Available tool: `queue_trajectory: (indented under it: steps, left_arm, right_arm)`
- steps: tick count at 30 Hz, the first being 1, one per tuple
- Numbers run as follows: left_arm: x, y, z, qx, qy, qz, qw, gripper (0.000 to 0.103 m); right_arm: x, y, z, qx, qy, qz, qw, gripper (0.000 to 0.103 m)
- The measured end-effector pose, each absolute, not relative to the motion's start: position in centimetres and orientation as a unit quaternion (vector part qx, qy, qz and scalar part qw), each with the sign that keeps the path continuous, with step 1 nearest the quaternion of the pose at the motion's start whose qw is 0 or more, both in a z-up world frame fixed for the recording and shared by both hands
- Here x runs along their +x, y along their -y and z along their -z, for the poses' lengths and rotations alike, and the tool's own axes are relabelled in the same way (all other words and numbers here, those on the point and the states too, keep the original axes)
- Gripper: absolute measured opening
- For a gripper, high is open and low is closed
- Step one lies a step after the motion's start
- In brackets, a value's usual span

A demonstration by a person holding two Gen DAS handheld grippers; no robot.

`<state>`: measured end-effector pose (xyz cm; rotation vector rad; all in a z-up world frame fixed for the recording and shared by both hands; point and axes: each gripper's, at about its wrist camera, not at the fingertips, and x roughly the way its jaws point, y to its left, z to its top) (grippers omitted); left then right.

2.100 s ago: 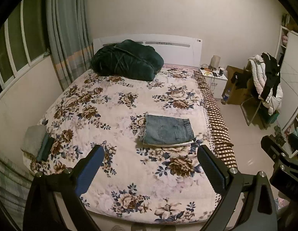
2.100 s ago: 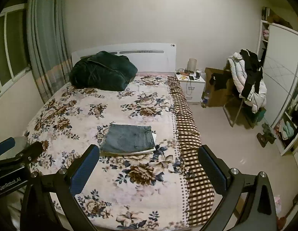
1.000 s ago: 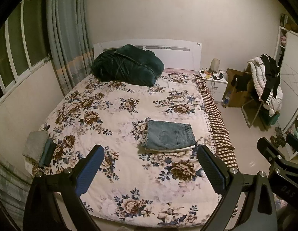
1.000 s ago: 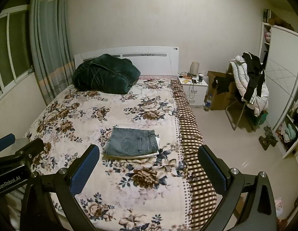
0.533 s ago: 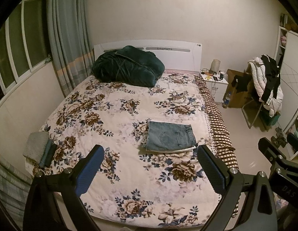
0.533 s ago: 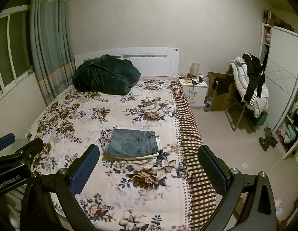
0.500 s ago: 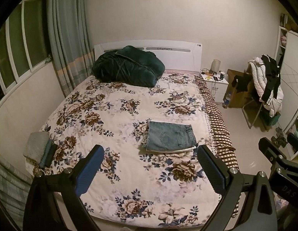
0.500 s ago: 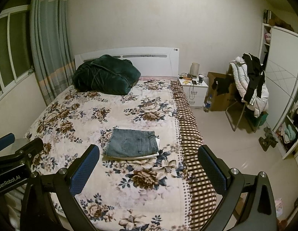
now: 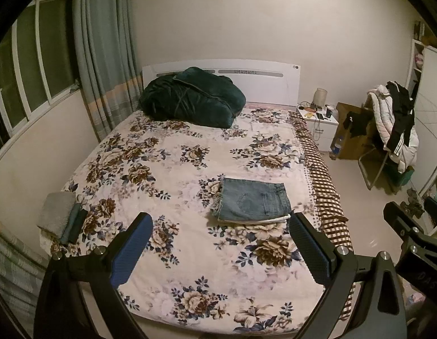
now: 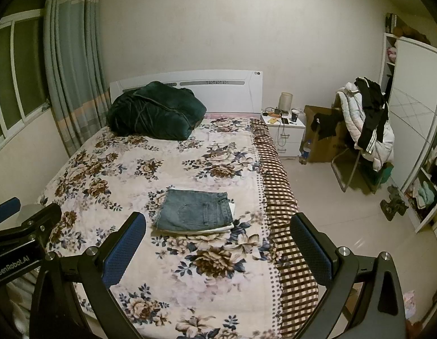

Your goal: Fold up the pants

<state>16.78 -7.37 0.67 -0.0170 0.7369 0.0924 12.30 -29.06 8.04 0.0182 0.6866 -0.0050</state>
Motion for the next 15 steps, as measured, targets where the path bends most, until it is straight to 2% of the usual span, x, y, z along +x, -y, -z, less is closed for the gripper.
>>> queue_trajectory:
  steps: [15]
  left_arm:
    - [16.60,7.40,-0.61,-0.009,-0.359,-0.046,0.932,0.099]
  right_arm:
    - [12.20,28.83,-8.18,0.010,-0.334,0.003,0.942,0.103]
